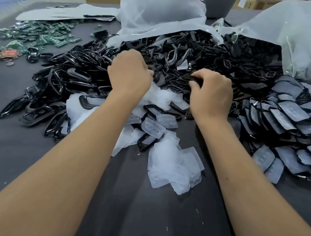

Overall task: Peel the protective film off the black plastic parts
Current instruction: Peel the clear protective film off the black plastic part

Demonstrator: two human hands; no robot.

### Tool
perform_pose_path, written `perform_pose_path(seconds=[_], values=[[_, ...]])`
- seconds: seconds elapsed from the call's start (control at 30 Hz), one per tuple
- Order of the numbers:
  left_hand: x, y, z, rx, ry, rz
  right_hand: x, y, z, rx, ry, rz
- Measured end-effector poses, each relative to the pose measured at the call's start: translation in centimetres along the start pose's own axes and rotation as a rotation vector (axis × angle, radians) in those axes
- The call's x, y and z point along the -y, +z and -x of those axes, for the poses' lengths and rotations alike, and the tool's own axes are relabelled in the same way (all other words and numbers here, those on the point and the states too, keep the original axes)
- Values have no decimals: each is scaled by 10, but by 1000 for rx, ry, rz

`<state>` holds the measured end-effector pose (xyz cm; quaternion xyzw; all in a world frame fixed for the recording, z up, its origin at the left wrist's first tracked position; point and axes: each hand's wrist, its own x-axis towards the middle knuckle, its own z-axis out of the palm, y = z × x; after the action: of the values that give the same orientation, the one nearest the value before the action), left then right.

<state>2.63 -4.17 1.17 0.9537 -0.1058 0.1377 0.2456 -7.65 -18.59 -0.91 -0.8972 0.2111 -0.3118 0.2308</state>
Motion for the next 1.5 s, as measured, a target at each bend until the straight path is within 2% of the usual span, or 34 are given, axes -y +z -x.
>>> perform_pose_path(seconds=[0.13, 0.27, 0.4, 0.47, 0.53, 0.6, 0.67, 0.93, 1.0, 1.13, 1.2, 1.37, 1.5], values=[[4, -13, 1, -116, -41, 178, -3, -1, 5, -23, -11, -108], [9, -22, 3, -201, -52, 268, -2, -3, 14, 85, -53, -300], [4, -28, 17, -292, -36, 405, 1, 1, 25, 161, -130, -347], [3, -28, 31, -247, -55, 542, 0, 2, 29, 117, -150, -361], [5, -23, 46, -190, -99, 705, -2, 0, 32, -7, -130, -409], [10, -16, 62, -134, -148, 894, -1, -1, 32, -76, -51, -575], [14, -8, 73, -69, -178, 1011, 1, 1, 32, -49, 27, -744], [14, 0, 77, 127, -195, 1303, 3, 10, 32, 222, 152, -1068], [12, 1, 75, 151, -190, 1320, 2, 11, 31, 230, 149, -1062], [12, 6, 72, 6, -186, 1144, 1, 14, 32, 160, 137, -969], [9, 6, 73, 0, -181, 1124, 0, 14, 32, 144, 159, -982], [9, 2, 70, 49, -373, 1351, 0, 13, 32, 143, 214, -1060], [12, 1, 65, -3, -425, 1411, 1, 12, 31, 149, 268, -1119]])
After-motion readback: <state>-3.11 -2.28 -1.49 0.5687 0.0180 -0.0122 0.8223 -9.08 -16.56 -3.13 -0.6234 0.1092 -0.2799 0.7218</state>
